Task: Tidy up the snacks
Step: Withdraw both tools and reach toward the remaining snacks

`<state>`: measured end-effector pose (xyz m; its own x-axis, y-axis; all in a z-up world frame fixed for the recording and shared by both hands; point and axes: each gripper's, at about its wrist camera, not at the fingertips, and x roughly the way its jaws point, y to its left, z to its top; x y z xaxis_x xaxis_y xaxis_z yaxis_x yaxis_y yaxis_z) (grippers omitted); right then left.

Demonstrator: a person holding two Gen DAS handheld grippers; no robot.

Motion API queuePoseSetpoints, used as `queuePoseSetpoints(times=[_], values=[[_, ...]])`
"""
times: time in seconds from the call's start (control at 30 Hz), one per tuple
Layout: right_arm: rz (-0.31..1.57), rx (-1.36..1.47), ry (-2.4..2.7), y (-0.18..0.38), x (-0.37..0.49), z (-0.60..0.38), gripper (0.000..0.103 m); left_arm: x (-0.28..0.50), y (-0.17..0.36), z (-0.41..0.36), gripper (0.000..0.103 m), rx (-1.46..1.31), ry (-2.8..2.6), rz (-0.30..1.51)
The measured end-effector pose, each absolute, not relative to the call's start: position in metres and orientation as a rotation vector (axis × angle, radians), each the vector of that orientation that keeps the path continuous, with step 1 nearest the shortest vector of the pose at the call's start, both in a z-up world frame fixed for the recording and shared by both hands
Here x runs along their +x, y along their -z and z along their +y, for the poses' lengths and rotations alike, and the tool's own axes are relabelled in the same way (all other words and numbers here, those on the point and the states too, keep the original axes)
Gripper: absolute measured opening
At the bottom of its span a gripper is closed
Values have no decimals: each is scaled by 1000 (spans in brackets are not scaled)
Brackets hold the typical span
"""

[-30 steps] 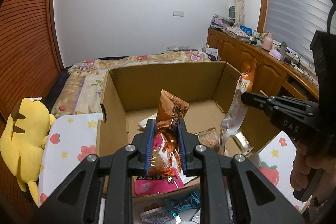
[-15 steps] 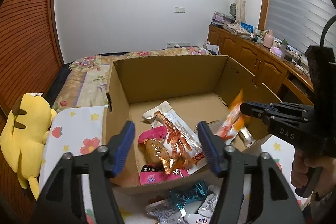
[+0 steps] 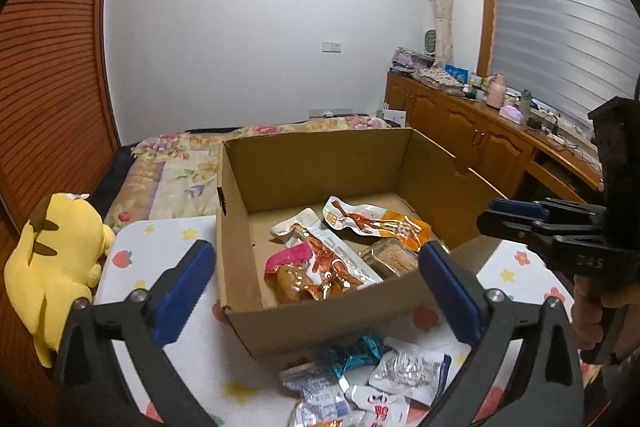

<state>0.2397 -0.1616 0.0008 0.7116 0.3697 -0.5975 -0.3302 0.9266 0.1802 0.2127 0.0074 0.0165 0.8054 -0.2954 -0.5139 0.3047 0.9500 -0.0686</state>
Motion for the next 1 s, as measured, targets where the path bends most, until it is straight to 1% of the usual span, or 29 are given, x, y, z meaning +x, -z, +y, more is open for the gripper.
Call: queuePoseSetpoints(times=[0.03, 0.17, 0.33, 0.5, 0.67, 1.0], values=[[672, 61, -394, 0, 235, -162, 49, 209, -16, 8, 103, 23, 321, 543], [654, 32, -404, 4, 211, -165, 52, 193, -12, 9, 103, 34, 322, 535], [666, 0, -422, 19, 189, -163, 62, 169, 0, 12, 103, 19, 343, 541], [698, -53, -444, 44, 177, -151, 68, 150, 22, 11, 103, 32, 346, 571], [756, -90, -485, 69, 176, -133, 68, 143, 43, 13, 103, 25, 345, 605], [826, -132, -520, 100, 184, -106, 68, 126, 61, 23, 103, 14, 364, 643]])
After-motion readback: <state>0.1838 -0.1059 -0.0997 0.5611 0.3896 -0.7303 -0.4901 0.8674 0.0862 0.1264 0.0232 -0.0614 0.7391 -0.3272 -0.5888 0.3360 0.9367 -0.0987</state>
